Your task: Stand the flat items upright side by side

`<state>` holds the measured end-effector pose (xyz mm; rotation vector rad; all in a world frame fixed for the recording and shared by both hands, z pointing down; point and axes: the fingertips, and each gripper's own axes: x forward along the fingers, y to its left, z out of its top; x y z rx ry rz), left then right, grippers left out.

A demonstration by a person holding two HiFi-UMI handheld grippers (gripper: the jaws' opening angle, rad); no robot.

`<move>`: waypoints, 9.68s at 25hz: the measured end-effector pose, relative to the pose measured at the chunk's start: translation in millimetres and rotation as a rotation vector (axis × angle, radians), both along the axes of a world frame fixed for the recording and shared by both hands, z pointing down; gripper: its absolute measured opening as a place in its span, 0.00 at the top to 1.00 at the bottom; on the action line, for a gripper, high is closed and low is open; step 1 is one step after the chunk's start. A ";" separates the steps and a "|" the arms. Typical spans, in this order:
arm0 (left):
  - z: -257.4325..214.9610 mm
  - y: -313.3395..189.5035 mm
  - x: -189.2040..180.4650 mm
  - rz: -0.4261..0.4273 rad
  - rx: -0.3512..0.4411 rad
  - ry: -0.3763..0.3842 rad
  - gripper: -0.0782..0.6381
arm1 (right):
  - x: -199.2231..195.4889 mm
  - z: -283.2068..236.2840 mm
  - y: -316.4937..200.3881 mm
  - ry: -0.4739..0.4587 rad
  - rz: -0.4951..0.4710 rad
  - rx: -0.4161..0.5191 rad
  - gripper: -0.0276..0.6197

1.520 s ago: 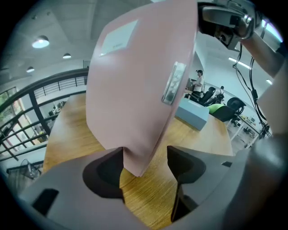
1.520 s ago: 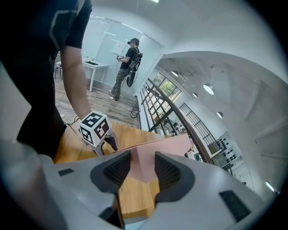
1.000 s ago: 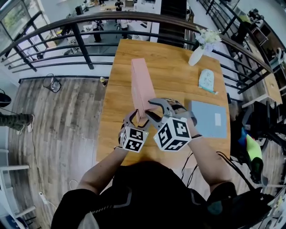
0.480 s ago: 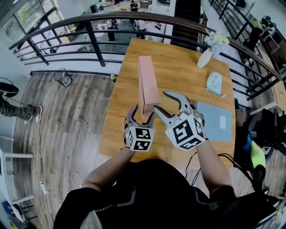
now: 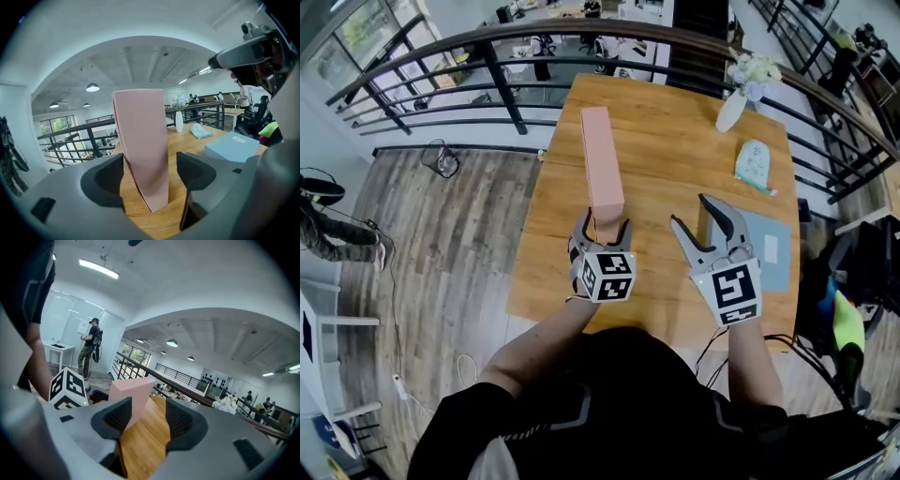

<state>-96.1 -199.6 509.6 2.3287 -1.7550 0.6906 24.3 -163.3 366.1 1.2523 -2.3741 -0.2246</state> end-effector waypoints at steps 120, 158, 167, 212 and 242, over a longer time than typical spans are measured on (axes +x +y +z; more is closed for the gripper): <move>-125.3 7.5 29.1 0.395 0.140 0.280 0.42 | 216.0 -15.4 58.0 -0.221 0.481 0.027 0.59; 151.6 113.5 278.6 0.620 -0.475 -0.016 0.42 | 436.8 286.8 121.9 -0.227 0.241 -0.592 0.39; 176.5 121.8 301.4 0.730 -0.477 -0.108 0.42 | 437.8 342.9 137.1 -0.144 0.208 -0.727 0.39; 210.8 113.9 259.5 0.726 -0.718 -0.077 0.42 | 282.4 108.0 69.4 0.421 0.053 -0.287 0.49; 92.4 67.4 128.5 0.450 -0.393 0.269 0.47 | 106.6 65.7 38.9 0.439 -0.263 -0.058 0.55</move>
